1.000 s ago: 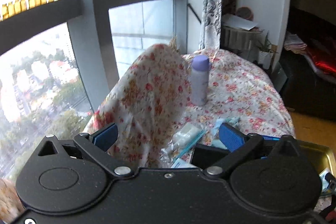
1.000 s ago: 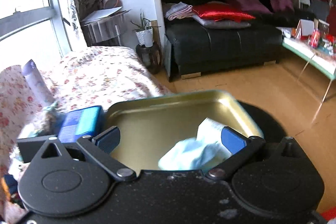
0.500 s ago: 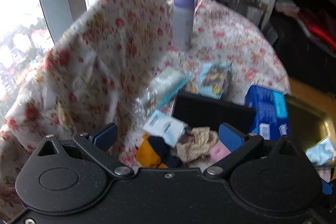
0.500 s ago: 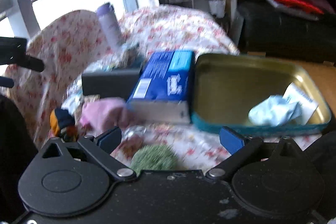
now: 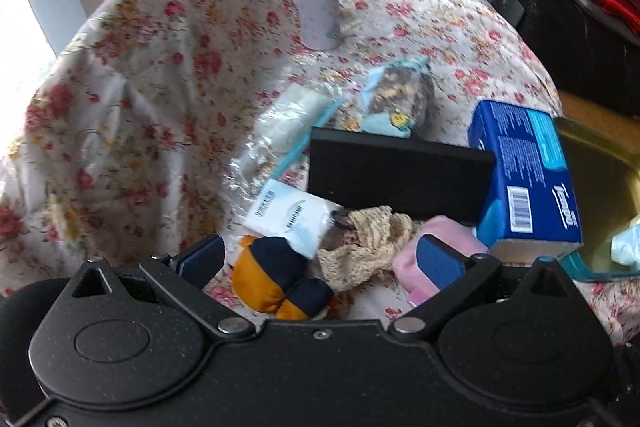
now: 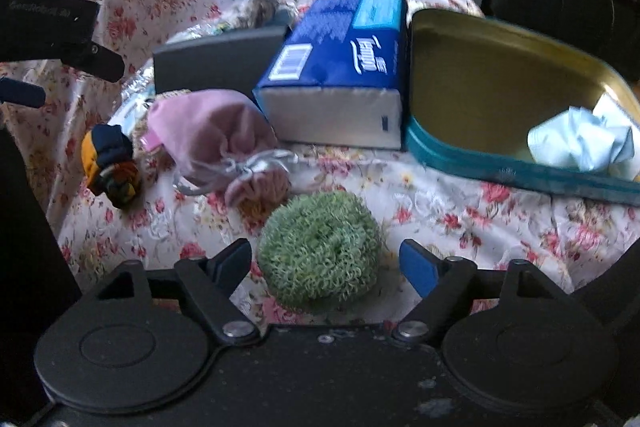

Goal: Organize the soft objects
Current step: 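Withdraw both tools from the tin back toward the item pile, then grasp the pink cloth with the left tool while the right tool grasps the green scrubber ball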

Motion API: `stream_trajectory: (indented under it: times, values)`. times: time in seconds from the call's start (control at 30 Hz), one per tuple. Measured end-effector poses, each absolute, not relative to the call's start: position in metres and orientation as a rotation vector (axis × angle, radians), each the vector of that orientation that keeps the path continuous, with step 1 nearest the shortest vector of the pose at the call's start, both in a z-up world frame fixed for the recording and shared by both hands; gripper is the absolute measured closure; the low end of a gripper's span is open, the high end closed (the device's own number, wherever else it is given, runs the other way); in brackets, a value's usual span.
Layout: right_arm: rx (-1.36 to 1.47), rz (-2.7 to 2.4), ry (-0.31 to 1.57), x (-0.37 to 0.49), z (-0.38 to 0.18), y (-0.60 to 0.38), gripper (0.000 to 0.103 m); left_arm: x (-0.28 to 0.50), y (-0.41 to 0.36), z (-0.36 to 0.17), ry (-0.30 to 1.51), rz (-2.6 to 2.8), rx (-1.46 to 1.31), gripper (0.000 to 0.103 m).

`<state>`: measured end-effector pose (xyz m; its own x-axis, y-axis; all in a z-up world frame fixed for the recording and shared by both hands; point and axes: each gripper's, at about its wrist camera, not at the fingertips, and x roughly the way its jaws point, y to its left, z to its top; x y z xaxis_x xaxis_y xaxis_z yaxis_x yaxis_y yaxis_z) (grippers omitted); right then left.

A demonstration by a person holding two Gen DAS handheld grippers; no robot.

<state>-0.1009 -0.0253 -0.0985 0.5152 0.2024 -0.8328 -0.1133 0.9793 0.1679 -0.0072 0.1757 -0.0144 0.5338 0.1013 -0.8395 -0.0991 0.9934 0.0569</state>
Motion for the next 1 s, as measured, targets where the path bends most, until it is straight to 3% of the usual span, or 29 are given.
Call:
stream_trajectory:
  times: [0.43,0.53,0.7,0.73,0.87,1.0]
  values:
    - [0.138,0.193,1.031,-0.092,-0.112,-0.024,0.025,-0.006,0.165,-0.018,1.016,0.055,0.03,0.004]
    - [0.145,0.2,1.025,-0.09,-0.113,-0.024,0.017,-0.004,0.163,-0.02,1.027,0.041,0.038,0.004]
    - [0.128,0.193,1.014,-0.09,-0.114,-0.022,0.016,-0.003,0.158,-0.023,1.039,0.026,0.066,0.004]
    - [0.126,0.194,1.013,-0.091,-0.114,-0.021,0.016,-0.003,0.156,-0.023,1.041,0.025,0.074,0.004]
    - [0.088,0.192,0.993,-0.095,-0.113,-0.018,0.039,-0.001,0.152,-0.026,1.053,0.012,0.1,0.004]
    - [0.084,0.205,0.982,-0.097,-0.111,-0.017,0.043,-0.001,0.143,-0.027,1.057,-0.016,0.135,0.004]
